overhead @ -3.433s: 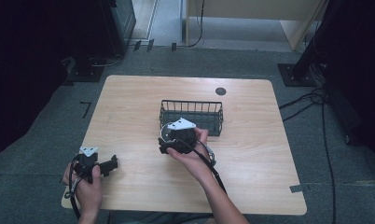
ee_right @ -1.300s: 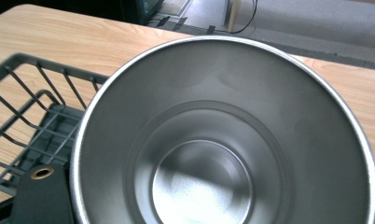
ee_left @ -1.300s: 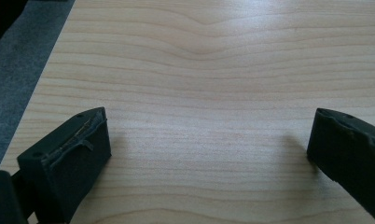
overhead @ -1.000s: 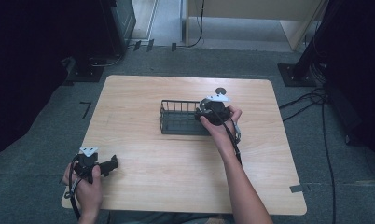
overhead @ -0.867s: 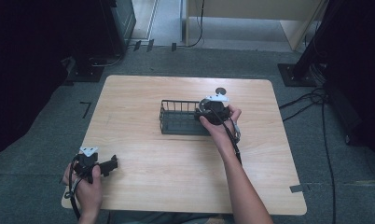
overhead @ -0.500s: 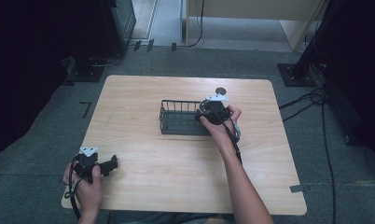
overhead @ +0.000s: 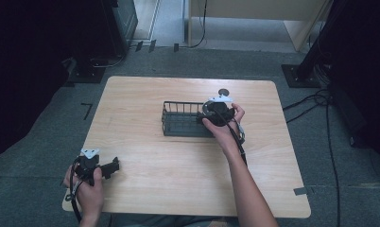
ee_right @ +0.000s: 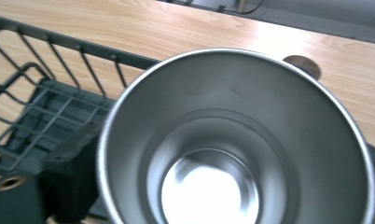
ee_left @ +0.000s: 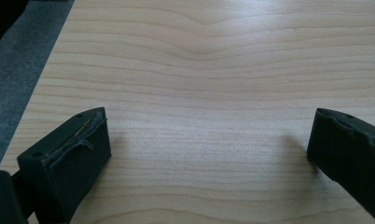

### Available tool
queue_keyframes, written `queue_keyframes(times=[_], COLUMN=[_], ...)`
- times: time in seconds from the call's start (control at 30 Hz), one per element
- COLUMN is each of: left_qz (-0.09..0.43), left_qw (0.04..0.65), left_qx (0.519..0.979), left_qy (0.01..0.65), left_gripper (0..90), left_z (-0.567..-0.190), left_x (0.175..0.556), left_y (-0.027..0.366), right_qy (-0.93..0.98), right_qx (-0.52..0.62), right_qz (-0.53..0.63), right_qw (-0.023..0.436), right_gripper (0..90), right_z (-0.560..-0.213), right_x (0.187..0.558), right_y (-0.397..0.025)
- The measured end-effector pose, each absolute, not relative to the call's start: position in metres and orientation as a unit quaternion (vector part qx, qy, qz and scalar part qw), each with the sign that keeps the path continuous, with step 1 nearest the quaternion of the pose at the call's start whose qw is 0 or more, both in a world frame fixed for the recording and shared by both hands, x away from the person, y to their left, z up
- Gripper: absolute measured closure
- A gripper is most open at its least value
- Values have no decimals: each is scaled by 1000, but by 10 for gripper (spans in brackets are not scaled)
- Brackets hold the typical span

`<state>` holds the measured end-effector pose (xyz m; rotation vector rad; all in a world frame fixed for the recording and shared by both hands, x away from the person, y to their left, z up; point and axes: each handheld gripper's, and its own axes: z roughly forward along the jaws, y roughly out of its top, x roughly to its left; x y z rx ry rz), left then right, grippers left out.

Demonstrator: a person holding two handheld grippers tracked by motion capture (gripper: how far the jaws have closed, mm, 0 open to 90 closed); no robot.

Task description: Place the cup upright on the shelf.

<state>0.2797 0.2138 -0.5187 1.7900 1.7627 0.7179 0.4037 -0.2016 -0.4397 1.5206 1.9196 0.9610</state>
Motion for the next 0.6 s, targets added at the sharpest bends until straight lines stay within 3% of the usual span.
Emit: queue_keyframes(times=[0.1,0.6], left_qz=[265,265], left_qw=[261,261], left_qx=[661,661], left_qy=[651,651], left_gripper=[0,0], left_z=[-519,-519], left_x=[280,280], left_y=[214,214], right_qy=[706,689], right_qx=[557,552], right_qz=[356,386], right_qw=[256,269], right_gripper=[0,0], right_z=[-436,-411], right_x=[403,383], right_y=[-202,-222])
